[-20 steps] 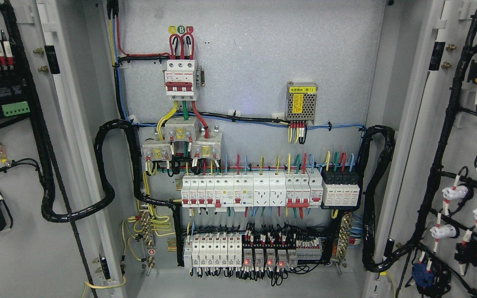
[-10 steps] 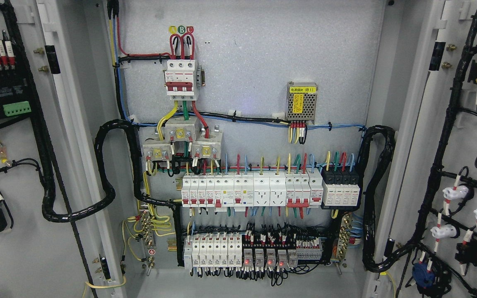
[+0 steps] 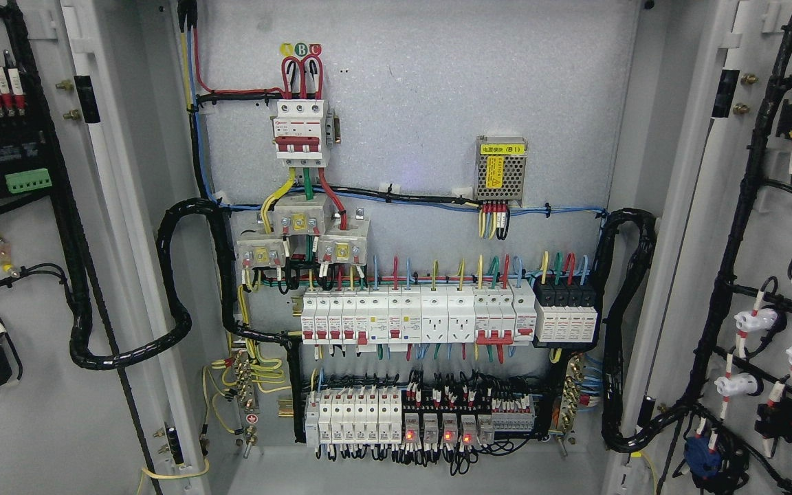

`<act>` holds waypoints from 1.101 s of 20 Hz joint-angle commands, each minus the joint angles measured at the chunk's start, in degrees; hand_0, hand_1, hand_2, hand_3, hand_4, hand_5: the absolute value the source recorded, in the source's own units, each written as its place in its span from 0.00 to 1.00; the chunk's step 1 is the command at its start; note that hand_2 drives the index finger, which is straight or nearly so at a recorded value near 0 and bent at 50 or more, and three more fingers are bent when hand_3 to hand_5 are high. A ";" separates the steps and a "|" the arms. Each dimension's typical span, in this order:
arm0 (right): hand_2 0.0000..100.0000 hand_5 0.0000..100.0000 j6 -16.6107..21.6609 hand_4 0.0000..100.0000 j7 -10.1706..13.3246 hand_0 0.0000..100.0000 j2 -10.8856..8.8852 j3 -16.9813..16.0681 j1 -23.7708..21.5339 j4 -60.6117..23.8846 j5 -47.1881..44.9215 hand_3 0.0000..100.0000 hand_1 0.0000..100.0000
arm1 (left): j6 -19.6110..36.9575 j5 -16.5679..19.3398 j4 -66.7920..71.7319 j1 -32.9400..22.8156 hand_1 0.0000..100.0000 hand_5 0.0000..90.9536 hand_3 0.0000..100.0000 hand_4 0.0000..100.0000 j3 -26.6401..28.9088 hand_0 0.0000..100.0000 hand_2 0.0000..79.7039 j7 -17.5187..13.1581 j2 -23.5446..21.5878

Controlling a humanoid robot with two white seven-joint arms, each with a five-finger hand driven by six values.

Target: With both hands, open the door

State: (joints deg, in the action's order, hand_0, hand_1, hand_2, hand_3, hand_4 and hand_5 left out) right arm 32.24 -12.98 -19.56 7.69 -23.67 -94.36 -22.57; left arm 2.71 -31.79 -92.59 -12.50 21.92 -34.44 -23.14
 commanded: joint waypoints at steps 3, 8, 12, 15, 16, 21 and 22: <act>0.00 0.00 -1.83 0.00 -0.03 0.22 10.94 0.40 0.56 -3.11 7.27 0.00 0.00 | 1.85 17.36 -7.69 -0.60 0.00 0.00 0.03 0.03 -14.53 0.29 0.03 10.61 21.29; 0.00 0.00 -3.68 0.00 0.23 0.22 13.50 1.10 0.82 -3.03 10.01 0.00 0.00 | 5.98 19.40 -6.73 -0.86 0.00 0.00 0.03 0.03 -22.43 0.29 0.03 17.20 22.35; 0.00 0.00 -3.67 0.00 2.16 0.22 13.50 2.76 0.82 -2.59 10.09 0.00 0.00 | 7.83 19.40 -6.03 -2.26 0.00 0.00 0.03 0.03 -25.61 0.29 0.03 21.43 22.35; 0.00 0.00 -3.67 0.00 2.17 0.22 13.50 3.82 0.91 -1.27 10.18 0.00 0.00 | 9.68 19.40 -5.67 -4.54 0.00 0.00 0.03 0.03 -25.61 0.29 0.03 21.35 22.35; 0.00 0.00 -3.67 0.00 2.25 0.22 13.59 3.82 1.00 -0.75 10.18 0.00 0.00 | 9.68 19.40 -5.50 -4.81 0.00 0.00 0.03 0.03 -25.53 0.29 0.03 21.35 22.27; 0.00 0.00 -3.50 0.00 2.25 0.22 13.59 4.00 1.52 1.10 10.09 0.00 0.00 | 9.68 19.66 -4.44 -4.81 0.00 0.00 0.03 0.03 -25.61 0.29 0.03 21.43 22.27; 0.00 0.00 -3.50 0.00 2.25 0.22 13.76 4.00 1.79 1.63 10.09 0.00 0.00 | 9.68 19.92 -4.44 -4.90 0.00 0.00 0.03 0.03 -25.53 0.29 0.03 21.35 22.27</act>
State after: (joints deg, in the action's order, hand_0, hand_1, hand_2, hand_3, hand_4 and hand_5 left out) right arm 28.57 -10.76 -8.12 10.32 -22.49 -95.32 -12.72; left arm 12.30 -12.69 -97.42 -16.55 1.18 -13.06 -3.29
